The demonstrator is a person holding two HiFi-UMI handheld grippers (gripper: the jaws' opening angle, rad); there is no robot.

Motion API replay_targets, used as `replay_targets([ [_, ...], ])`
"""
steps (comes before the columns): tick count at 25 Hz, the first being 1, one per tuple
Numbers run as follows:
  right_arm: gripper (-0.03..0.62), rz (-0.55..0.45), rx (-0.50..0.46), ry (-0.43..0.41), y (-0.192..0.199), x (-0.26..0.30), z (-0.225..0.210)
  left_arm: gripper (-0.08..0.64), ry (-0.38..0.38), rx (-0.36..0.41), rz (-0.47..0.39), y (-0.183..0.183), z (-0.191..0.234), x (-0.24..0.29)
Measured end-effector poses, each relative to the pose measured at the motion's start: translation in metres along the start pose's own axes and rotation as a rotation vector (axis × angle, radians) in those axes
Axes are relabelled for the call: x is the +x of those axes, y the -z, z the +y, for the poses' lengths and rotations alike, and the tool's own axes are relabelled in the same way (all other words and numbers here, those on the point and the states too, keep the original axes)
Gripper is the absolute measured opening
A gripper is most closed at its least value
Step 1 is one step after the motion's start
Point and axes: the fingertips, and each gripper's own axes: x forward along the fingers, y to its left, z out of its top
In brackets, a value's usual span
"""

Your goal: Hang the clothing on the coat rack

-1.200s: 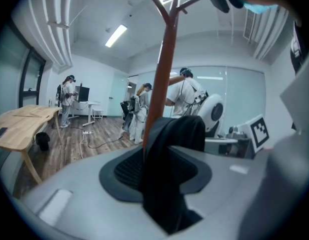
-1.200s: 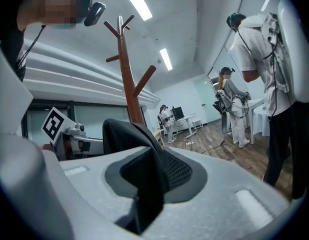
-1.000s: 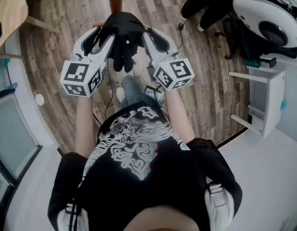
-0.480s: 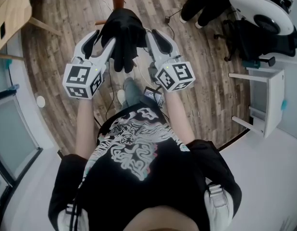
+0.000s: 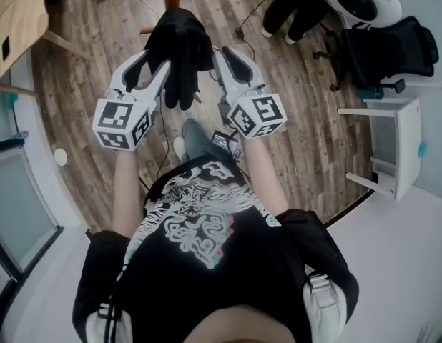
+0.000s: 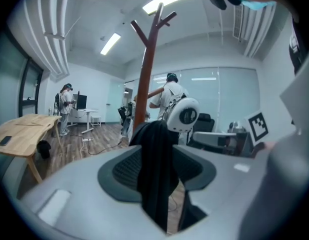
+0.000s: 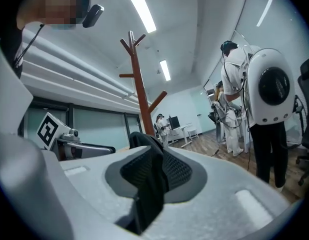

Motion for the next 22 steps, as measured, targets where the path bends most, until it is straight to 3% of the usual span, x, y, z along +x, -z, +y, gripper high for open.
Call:
replay_targets([
  [3,0.063,-0.021,-0.004,-0.010,-0.006,-0.014,0.007,0.146,-0.057,0.009,-0.060,-0.008,-0.001,-0.016],
  [6,0.059,-0.044,-0.015,-0.011,-0.012,-0.031,0.015,-0.011,-0.107,0.035,-0.095,-0.016,-0.004,-0.035],
  [8,0.000,-0.054,-0.037,-0.001,-0.016,-0.041,0.020,-0.011,-0.135,0.027,-0.112,-0.018,-0.005,-0.047],
  [11,0.000,-0.053,-0.063,-0.001,-0.021,-0.052,0.030,-0.011,-0.155,0.017,-0.126,-0.021,-0.008,-0.062],
  [15,0.000,-0.054,-0.068,-0.006,-0.025,-0.067,0.044,-0.011,-0.141,0.086,-0.086,-0.020,-0.024,-0.075],
  [22,0.000,-0.061,-0.040,-0.018,-0.024,-0.086,0.071,-0.011,-0.134,0.126,-0.051,-0.010,-0.046,-0.100],
])
